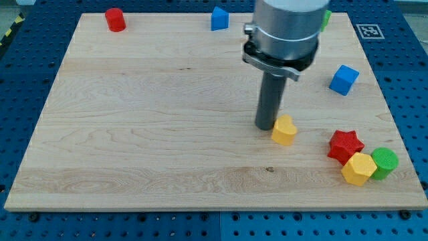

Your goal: Move the yellow heart to the top left of the red star

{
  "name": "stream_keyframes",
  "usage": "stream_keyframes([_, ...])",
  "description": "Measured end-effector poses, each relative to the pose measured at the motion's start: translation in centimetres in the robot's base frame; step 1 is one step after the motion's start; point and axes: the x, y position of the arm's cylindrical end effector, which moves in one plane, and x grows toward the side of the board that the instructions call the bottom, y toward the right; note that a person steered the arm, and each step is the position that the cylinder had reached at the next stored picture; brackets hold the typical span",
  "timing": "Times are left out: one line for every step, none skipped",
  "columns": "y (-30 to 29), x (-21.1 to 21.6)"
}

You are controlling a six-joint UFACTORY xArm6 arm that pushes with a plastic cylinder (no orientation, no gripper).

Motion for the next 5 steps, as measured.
stream_keyframes([2.6, 0.7])
stream_keyframes([5.6, 1.2])
stream_keyframes([8.3, 1.3])
stream_keyframes([9.8, 1.3])
stream_keyframes([10.5, 1.3])
